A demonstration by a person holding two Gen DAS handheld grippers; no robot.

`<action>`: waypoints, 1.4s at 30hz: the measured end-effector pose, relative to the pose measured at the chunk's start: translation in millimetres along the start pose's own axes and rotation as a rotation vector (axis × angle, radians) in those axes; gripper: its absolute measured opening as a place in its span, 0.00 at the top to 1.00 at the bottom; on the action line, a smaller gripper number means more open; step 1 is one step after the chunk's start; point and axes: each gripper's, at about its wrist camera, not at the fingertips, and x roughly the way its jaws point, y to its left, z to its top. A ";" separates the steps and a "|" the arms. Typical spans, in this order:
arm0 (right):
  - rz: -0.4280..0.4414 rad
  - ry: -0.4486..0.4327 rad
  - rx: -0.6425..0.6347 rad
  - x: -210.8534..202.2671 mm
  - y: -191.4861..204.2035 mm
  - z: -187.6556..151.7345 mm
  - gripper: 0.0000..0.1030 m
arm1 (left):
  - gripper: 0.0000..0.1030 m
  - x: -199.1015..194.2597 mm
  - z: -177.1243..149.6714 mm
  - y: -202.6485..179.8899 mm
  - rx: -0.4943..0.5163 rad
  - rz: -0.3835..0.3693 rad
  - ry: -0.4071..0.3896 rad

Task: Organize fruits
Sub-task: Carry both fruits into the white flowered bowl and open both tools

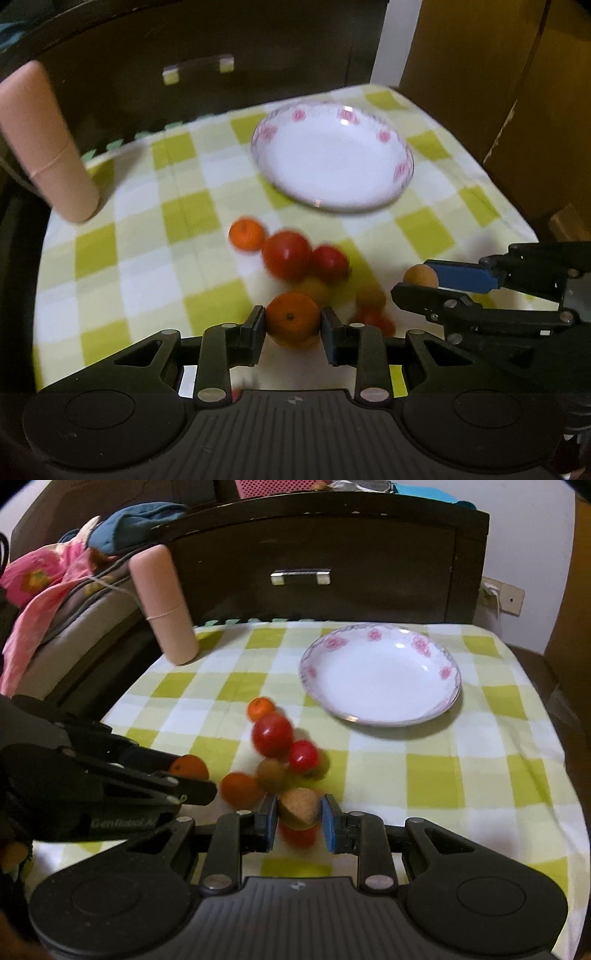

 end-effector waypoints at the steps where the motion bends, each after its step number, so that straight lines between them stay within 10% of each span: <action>1: -0.006 -0.007 0.005 1.2 -4.8 3.6 0.76 | 0.62 3.0 6.0 -1.0 0.002 -0.003 -0.004; 15: -0.081 -0.079 0.085 40.8 -67.5 64.4 0.76 | 0.62 59.1 92.8 -18.8 0.020 0.008 -0.042; 42: -0.076 -0.066 0.126 80.3 -92.3 73.2 0.74 | 0.51 89.6 104.2 -11.3 -0.008 0.043 -0.029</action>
